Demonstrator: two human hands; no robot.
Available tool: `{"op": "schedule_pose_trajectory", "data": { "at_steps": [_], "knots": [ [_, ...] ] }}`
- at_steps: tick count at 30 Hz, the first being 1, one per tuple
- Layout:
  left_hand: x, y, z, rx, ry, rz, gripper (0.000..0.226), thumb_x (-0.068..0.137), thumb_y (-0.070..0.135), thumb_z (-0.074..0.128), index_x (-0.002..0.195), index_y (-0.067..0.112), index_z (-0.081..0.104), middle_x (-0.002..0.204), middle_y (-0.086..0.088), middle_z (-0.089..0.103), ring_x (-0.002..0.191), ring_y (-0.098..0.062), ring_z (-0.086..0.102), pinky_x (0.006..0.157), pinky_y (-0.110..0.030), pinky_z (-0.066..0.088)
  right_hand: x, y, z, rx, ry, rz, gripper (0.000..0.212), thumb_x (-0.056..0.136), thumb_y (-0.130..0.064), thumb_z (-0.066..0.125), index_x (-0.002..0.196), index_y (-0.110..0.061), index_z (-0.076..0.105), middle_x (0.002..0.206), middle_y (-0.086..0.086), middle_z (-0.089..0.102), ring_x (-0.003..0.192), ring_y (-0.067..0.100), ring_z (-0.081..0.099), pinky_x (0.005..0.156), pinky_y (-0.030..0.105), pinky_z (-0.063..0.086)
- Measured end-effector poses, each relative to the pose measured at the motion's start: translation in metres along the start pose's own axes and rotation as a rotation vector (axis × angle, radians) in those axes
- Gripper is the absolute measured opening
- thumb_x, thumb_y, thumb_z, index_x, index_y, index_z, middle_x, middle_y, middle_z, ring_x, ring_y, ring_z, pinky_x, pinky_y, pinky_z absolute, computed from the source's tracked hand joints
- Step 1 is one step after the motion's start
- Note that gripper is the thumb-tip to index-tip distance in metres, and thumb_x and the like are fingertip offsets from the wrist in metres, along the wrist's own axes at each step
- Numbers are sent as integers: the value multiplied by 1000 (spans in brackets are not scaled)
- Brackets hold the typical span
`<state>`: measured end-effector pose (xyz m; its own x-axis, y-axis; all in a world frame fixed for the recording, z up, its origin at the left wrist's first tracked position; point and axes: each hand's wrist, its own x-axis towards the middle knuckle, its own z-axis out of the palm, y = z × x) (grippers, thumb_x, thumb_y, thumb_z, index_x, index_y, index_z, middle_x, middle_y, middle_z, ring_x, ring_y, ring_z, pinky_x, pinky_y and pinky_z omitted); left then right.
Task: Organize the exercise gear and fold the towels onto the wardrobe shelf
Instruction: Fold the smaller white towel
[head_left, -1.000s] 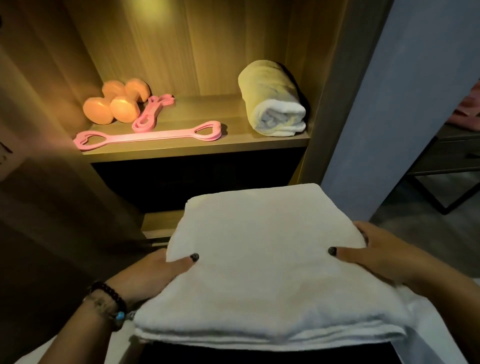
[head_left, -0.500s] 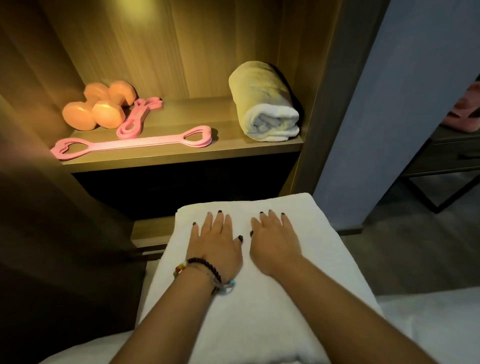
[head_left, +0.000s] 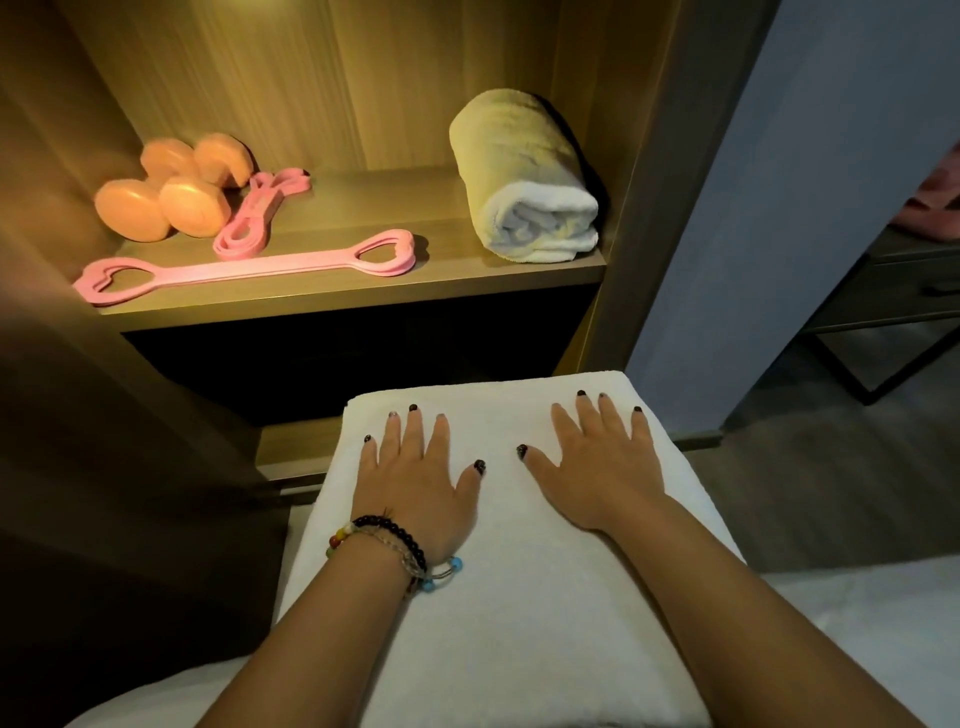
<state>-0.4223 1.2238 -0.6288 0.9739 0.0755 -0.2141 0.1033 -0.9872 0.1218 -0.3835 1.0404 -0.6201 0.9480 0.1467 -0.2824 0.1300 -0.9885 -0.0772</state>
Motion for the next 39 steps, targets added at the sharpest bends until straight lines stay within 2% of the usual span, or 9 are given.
{"op": "schedule_pose_trajectory", "data": {
  "at_steps": [9,15,17,20,23,26,30,35,39],
  "knots": [
    [-4,9,-6,117,-25,39,64,98,52,12,153,21,1,161,-8,-6,148,-31,-9,119,-51,0,-44,28,-3,164,-19,134,62,99,-56,17,152,-33,-5,160,-2,-19,147,29,-13,116,54,8],
    [-22,20,-9,-18,-69,446,54,100,51,17,151,35,15,160,12,8,148,-7,-2,119,-37,-7,-47,32,-12,287,-81,114,59,101,-49,23,152,-34,-4,160,-3,-17,146,35,-10,115,55,11],
    [-31,19,-10,-38,-67,478,54,100,51,17,152,35,14,160,14,7,147,-4,-2,117,-30,-9,-41,40,-18,417,-66,88,62,101,-47,33,153,-29,5,161,0,-5,147,34,4,115,49,17],
    [-40,17,-8,-117,10,481,55,98,54,19,150,33,24,156,19,16,146,-1,4,115,-23,-9,-37,63,-29,806,-59,226,66,91,-43,59,145,-17,33,143,6,41,126,26,46,98,33,38],
    [-42,15,-9,-728,-87,305,53,97,43,48,146,33,32,142,26,30,141,-4,27,118,-26,12,-39,81,-40,1169,-291,325,53,78,-39,74,121,-10,59,106,6,71,95,27,68,89,42,53],
    [-26,0,-12,-1359,-64,38,79,73,52,72,142,33,37,139,11,51,130,-14,48,108,-41,40,-36,80,-51,1297,-379,230,42,83,-28,68,119,-8,61,105,12,72,97,31,69,88,46,54],
    [-12,-20,-15,-1886,-35,-134,40,76,30,73,109,14,57,119,-12,61,101,-14,66,89,-29,53,-30,42,-79,1221,-274,119,38,81,-24,69,116,-21,55,110,7,66,96,29,66,78,43,55],
    [-32,-52,-31,-1811,-39,-103,34,101,24,44,130,6,40,122,-16,60,115,-29,59,99,-39,46,-24,-23,-112,1026,-212,-14,58,74,-32,75,124,-28,45,113,-2,56,96,18,59,66,31,49],
    [-50,-107,-43,-1362,136,-188,44,97,21,48,140,13,41,125,2,62,116,-16,57,95,-32,45,-17,-54,-124,934,-178,-59,68,70,-33,77,128,-26,42,116,0,52,99,19,55,68,32,47]
  ]
}}
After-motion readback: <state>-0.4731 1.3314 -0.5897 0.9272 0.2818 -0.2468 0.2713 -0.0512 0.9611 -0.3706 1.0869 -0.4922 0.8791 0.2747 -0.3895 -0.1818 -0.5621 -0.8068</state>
